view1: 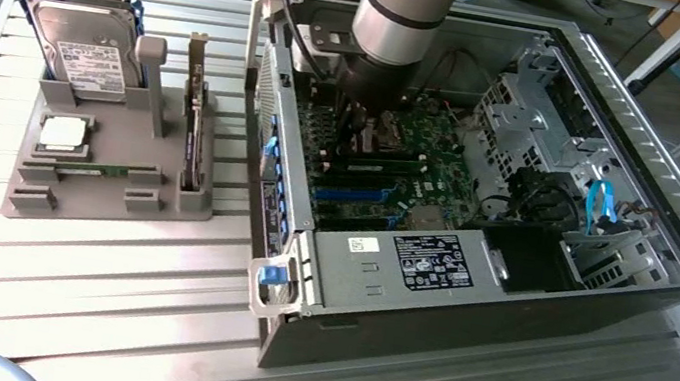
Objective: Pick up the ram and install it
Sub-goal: 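Press down the ram until it locks into place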
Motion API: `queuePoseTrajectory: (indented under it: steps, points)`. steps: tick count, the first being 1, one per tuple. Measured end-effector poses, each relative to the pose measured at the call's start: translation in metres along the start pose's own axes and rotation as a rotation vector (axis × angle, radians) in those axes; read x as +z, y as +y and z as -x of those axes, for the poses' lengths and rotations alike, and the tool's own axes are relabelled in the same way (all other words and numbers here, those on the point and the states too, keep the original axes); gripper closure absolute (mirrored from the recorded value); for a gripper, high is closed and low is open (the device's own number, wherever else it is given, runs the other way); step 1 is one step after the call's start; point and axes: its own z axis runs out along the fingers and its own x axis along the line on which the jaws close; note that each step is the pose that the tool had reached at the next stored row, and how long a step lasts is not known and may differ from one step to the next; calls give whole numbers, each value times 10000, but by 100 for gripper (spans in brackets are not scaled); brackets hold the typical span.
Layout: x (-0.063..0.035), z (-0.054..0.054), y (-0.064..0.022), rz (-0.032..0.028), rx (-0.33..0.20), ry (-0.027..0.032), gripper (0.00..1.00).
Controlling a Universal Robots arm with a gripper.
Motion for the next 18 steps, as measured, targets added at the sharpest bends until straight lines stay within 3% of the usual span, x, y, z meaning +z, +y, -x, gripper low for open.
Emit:
queuePoseTrajectory:
  steps: [12, 14, 18]
  points:
    - [6, 0, 0, 0, 0, 0, 90]
    - [-11, 2, -1, -10, 1, -12, 90]
    - [-102, -3, 1, -1, -1, 23, 90]
